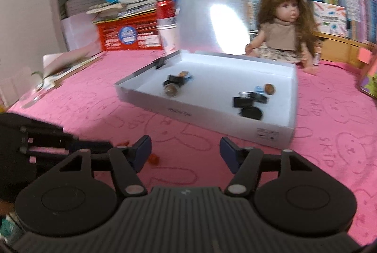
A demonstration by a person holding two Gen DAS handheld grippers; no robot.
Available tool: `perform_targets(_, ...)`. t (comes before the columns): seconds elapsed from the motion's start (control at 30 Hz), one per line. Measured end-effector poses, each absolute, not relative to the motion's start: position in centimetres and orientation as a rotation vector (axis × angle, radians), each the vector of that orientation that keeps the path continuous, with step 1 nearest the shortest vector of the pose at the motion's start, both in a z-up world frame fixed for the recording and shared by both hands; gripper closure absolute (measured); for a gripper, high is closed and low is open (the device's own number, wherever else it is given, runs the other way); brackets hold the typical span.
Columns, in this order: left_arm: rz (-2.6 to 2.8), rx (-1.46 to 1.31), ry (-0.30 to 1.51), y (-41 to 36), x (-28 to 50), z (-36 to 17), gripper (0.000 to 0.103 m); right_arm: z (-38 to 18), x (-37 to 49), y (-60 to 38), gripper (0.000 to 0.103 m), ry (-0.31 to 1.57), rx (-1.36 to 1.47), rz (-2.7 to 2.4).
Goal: Organize rigid objects
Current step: 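Grasp one red stick with the left tool while the right tool grasps the other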
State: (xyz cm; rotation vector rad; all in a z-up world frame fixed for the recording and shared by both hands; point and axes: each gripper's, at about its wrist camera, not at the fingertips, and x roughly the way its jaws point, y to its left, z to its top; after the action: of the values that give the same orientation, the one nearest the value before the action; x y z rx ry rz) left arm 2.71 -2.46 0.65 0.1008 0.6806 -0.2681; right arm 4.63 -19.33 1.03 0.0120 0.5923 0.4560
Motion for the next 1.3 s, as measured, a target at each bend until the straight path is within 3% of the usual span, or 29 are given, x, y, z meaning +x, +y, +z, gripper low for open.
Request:
perform_targets(0.23, -0.206, 0.082, 0.684, -0.7, 3.4, 0.7, 0.092, 0.5, 4.3, -16.5, 0.034, 0.591, -0.111, 0.512)
perform_targets(0.43, -0.195, 0.076, 0.684, -0.5, 3.6, 0.6, 0.092, 0.1, 4.5, -14.9, 0.045, 0.608, -0.175, 0.533)
perform_targets(0.6, -0.182, 0.072, 0.683, -0.7, 3.9, 0.6, 0.092, -0.3, 4.7, -14.1, 0.072, 0.631, -0.197, 0.542)
perform_targets(0.77, -0.173, 0.053, 0.690, -0.7, 4.4, 0.7, 0.092, -0.2, 4.0, -13.6, 0.088, 0.614, -0.221, 0.525)
perform_targets(1.3, -0.190, 0.039, 0.665, -1.3, 4.8, 1.5, 0.091, 1.1, 4.7, -17.1, 0.090, 0.577, -0.090, 0.374)
